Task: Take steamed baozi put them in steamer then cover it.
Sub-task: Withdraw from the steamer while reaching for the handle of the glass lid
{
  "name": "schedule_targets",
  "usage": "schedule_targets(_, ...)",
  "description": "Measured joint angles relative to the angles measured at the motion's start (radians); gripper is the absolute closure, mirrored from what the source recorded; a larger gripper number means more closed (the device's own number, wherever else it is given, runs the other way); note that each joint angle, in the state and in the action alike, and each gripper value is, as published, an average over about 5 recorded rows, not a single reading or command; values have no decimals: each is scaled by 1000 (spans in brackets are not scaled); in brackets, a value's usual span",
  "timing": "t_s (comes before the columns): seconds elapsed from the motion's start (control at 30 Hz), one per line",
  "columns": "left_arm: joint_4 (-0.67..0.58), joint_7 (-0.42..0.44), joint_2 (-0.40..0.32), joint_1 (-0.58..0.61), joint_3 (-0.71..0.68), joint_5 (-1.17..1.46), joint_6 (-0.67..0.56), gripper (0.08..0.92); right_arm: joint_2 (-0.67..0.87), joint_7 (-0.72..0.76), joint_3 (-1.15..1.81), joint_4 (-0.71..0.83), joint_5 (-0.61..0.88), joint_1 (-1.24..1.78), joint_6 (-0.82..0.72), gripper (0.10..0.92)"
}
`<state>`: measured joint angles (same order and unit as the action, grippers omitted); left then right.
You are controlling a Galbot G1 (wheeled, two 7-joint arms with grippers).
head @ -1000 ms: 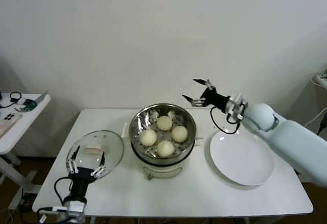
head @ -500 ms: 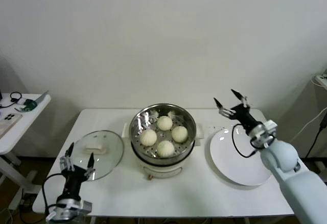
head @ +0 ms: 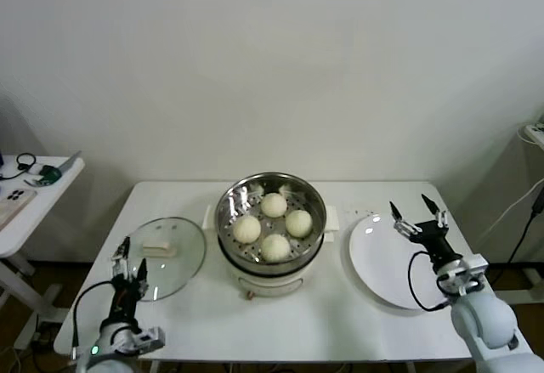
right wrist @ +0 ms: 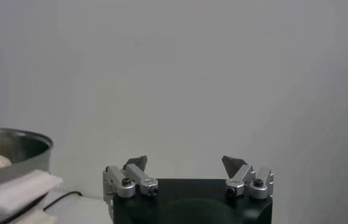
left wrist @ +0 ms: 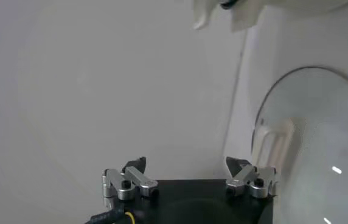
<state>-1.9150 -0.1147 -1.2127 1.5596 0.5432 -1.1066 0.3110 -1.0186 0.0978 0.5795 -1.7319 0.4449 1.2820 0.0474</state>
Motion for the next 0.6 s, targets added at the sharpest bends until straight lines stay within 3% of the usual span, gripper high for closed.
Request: schedule_targets(0.6,296,-10,14,-200,-65,-87,-85,177,-23,-11,15,30,-63,22,3,203)
